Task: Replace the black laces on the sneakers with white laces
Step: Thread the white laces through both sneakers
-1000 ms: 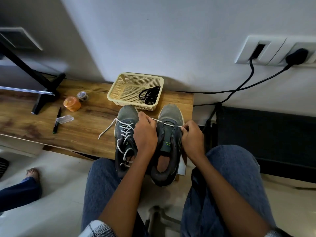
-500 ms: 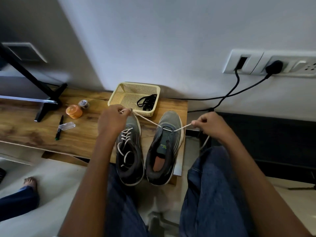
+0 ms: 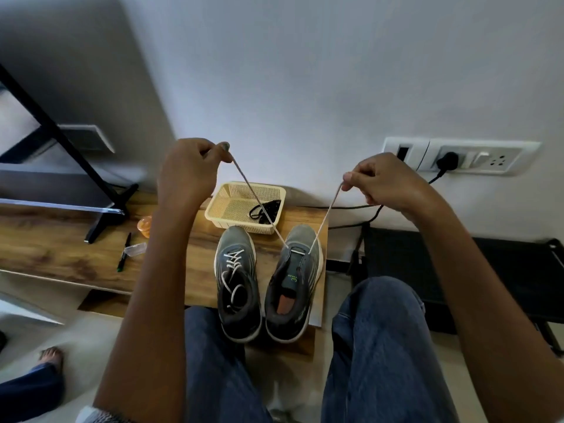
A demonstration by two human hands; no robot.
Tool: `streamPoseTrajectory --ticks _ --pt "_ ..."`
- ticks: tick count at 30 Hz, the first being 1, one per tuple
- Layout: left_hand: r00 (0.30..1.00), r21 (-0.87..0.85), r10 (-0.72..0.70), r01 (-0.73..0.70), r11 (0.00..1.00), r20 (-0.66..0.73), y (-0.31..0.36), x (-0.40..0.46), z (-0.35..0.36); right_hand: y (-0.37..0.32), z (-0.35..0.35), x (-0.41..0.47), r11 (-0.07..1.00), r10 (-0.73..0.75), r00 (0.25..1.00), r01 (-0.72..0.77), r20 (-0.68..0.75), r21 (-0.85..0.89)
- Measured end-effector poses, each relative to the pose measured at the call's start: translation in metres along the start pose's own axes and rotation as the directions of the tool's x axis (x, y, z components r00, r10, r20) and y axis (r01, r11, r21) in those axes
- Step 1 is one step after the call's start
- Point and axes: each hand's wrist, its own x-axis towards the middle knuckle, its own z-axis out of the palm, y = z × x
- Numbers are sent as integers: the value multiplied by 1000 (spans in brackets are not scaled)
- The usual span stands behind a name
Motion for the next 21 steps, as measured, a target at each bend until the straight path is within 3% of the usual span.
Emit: streamPoseTrajectory --ticks 5,8,11,13,16,21 --pt "985 19 116 -115 993 -127 24 1 -9 -22 -16 -1 998 -57 991 54 -124 -23" --pt "949 65 219 -209 976 -228 35 -1 -2 -33 -23 -2 990 -84 974 105 -212 92" --pt "929 -95 237 -273 957 -283 46 -4 10 -44 -26 -2 949 -114 964 177 -242 260" --pt "953 -332 173 -252 909 -249 54 -7 20 -49 -24 -3 908 -143 967 212 -209 360" --pt "994 -662 59 -102 743 -87 63 -9 35 -51 -19 -3 861 -177 968 240 -180 449" --pt "990 -814 -8 119 569 139 70 -12 54 -53 -15 -2 839 -178 962 258 -207 480"
